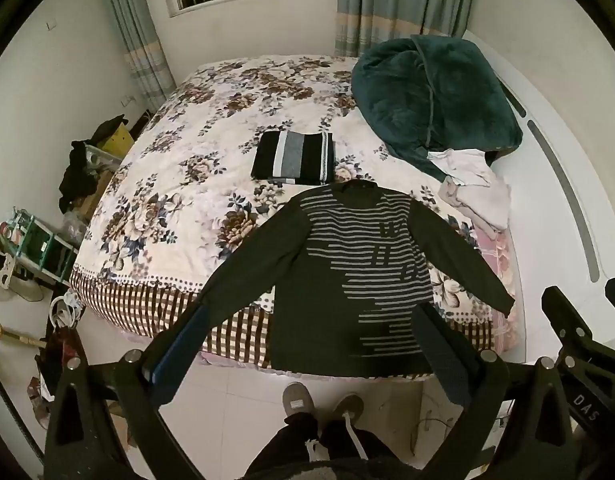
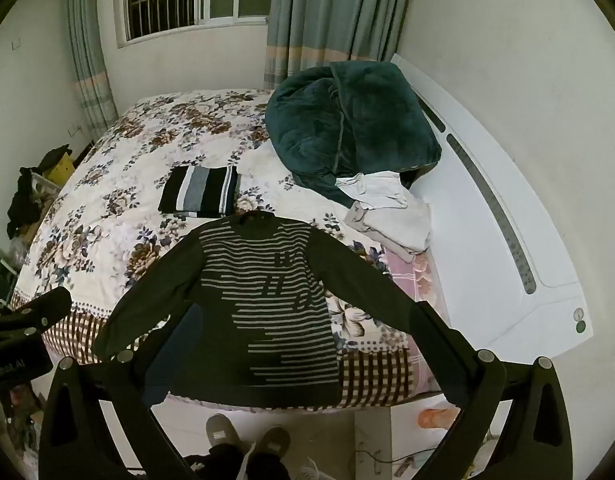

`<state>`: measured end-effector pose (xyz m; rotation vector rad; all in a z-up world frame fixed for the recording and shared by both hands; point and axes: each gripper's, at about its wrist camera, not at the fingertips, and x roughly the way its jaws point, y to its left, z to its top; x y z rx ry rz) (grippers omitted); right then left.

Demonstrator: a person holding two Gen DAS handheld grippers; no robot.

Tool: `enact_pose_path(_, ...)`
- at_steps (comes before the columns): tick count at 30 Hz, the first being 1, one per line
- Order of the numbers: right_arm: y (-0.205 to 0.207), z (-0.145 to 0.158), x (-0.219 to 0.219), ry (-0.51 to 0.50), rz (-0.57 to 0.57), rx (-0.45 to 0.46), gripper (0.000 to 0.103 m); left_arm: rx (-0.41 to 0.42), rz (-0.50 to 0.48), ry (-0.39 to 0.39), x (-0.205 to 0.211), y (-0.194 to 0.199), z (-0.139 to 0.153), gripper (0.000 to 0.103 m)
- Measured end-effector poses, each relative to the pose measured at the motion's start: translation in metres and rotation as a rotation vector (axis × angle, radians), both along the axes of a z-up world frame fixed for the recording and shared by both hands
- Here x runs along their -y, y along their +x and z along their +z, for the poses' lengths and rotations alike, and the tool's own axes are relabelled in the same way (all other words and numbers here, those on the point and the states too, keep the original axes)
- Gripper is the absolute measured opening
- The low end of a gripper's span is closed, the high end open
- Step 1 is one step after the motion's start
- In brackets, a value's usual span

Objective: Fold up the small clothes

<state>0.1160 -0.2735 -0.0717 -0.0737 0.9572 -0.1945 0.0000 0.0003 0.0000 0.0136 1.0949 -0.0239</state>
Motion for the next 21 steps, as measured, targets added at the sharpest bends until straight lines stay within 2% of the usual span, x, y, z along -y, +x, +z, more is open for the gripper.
enact_pose_path(21, -0.0038, 0.0011, 0.0042, 0.008, 0.003, 0.008, 0.103, 0.015, 0.000, 0.027, 0.0001, 0.0017, 0.0042, 0.103)
